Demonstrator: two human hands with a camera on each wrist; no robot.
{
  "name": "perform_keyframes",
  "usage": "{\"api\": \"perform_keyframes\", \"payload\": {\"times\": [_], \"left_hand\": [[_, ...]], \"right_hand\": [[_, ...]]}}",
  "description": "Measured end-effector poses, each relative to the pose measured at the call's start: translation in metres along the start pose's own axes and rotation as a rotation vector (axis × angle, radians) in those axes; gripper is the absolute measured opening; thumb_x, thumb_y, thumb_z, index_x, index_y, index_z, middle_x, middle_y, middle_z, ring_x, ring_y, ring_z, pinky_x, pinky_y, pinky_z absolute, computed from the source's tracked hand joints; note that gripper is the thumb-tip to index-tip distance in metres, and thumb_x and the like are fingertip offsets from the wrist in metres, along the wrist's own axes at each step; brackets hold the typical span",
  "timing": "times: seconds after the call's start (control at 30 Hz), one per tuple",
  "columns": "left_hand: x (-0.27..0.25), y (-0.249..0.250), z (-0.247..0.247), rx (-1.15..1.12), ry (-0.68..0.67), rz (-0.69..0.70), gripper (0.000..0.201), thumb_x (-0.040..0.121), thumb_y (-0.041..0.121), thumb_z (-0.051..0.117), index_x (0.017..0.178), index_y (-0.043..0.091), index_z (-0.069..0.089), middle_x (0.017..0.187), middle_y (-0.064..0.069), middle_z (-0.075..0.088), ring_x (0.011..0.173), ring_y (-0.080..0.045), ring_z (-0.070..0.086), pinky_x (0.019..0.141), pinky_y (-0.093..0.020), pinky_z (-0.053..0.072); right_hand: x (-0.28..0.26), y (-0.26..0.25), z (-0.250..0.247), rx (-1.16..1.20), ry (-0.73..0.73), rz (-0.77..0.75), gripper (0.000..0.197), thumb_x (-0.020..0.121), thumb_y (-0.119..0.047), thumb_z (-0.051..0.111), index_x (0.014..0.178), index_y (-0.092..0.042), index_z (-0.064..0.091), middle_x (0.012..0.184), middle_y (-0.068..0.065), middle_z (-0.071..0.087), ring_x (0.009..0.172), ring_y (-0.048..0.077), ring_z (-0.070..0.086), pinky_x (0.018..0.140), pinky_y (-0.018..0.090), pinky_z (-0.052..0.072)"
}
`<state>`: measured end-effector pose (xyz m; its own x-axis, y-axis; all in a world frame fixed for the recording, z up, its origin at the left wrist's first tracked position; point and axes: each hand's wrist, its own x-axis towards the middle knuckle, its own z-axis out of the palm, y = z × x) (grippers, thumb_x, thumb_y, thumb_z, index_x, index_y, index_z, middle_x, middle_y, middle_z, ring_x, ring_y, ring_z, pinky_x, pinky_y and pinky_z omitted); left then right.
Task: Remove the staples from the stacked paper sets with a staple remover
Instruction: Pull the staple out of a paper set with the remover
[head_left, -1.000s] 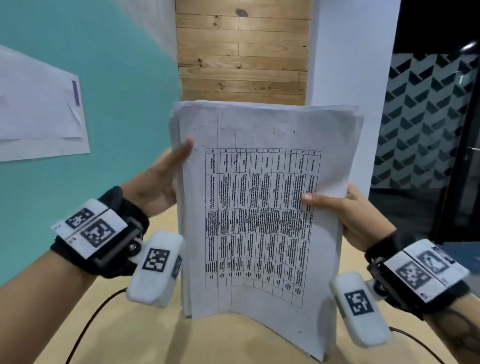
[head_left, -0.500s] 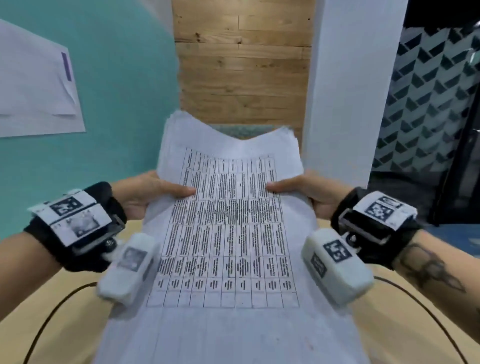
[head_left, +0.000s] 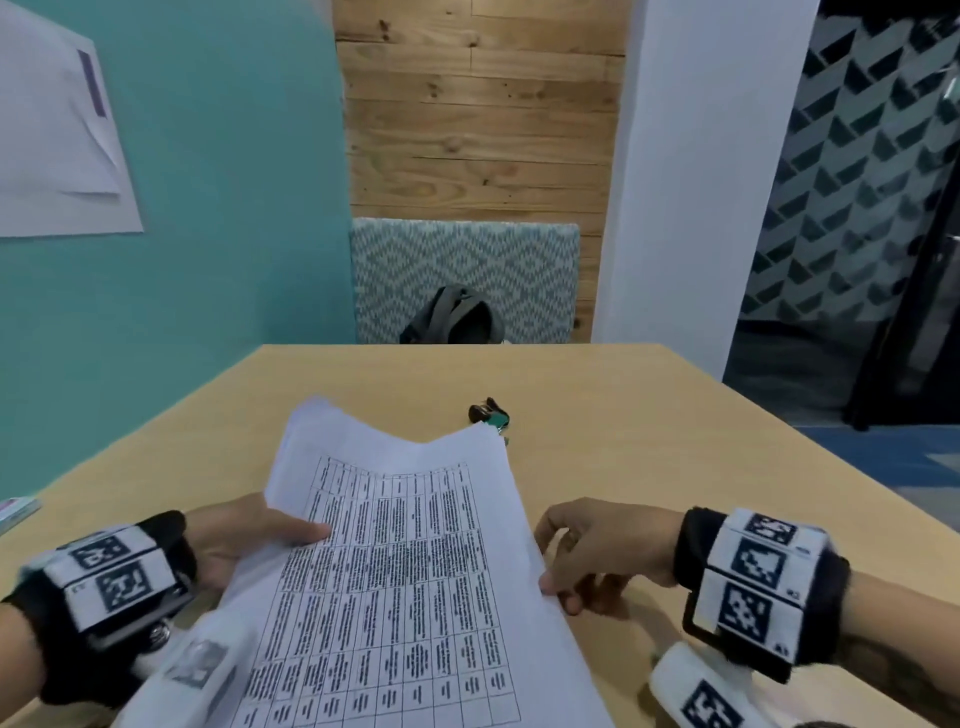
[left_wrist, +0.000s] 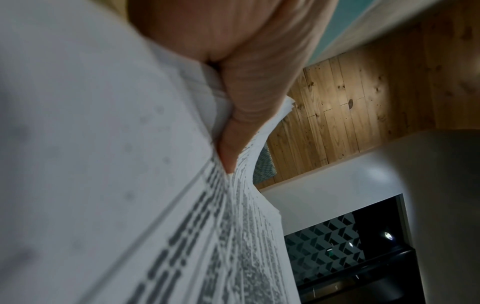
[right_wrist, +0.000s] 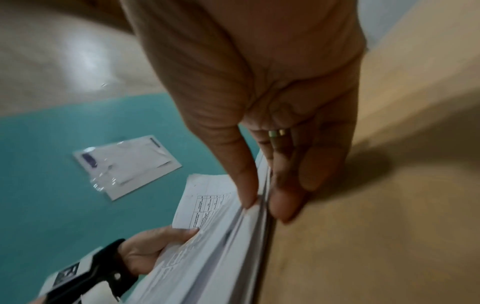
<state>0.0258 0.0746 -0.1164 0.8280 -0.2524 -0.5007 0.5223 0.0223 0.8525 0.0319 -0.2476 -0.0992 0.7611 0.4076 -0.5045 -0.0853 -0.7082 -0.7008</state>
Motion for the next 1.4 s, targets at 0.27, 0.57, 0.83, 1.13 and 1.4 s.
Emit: {"api": "perform_keyframes", "payload": {"times": [0.27,0.57,0.83,1.13,1.4], "left_hand": [[0.005,-0.006,-0.013,-0.042,-0.01,0.023,0.091,0.017,-0.007,0.092,0.103,-0.008,0.061,0.099,-0.039,0.062,0.067,-0.046,0.066,0.053,-0.058,0.053],[0.004,-0.011,-0.016,-0.077,-0.053,0.053,0.081,0.026,-0.006,0.092,0.102,-0.009,0.066,0.109,-0.039,0.059,0.079,-0.048,0.066,0.061,-0.058,0.054],[0.006,-0.012,-0.021,0.003,-0.019,0.098,0.096,0.033,0.002,0.094,0.121,-0.005,0.055,0.12,-0.035,0.055,0.109,-0.052,0.054,0.087,-0.065,0.042],[0.023,-0.002,-0.001,0.083,0.011,0.089,0.102,0.021,0.005,0.095,0.115,-0.004,0.06,0.114,-0.034,0.06,0.104,-0.051,0.057,0.086,-0.067,0.043],[0.043,0.012,0.046,0.128,-0.041,0.101,0.078,0.032,0.005,0.094,0.106,0.001,0.068,0.114,-0.03,0.062,0.095,-0.044,0.064,0.083,-0.064,0.046]], "right_hand": [[0.033,-0.081,-0.066,-0.871,0.335,0.022,0.031,0.094,-0.018,0.053,0.12,-0.001,0.057,0.082,0.004,0.063,0.074,0.016,0.055,0.051,0.015,0.04],[0.141,-0.103,-0.063,-1.335,0.148,-0.194,0.039,0.081,-0.008,0.065,0.119,-0.007,0.06,0.118,0.013,0.062,0.098,0.026,0.054,0.075,0.028,0.038],[0.136,-0.081,-0.086,-1.14,0.336,-0.039,0.018,0.078,-0.024,0.072,0.092,-0.019,0.062,0.092,0.004,0.063,0.084,0.024,0.059,0.078,0.033,0.051],[0.038,-0.043,-0.092,0.323,0.177,-0.245,0.012,0.092,-0.007,0.049,0.08,-0.008,0.047,0.071,0.007,0.067,0.063,0.018,0.064,0.063,0.029,0.054],[-0.013,-0.017,-0.054,0.614,0.303,-0.318,0.037,0.078,-0.052,0.053,0.071,-0.016,0.051,0.063,-0.001,0.046,0.058,0.013,0.044,0.049,0.02,0.046]]}}
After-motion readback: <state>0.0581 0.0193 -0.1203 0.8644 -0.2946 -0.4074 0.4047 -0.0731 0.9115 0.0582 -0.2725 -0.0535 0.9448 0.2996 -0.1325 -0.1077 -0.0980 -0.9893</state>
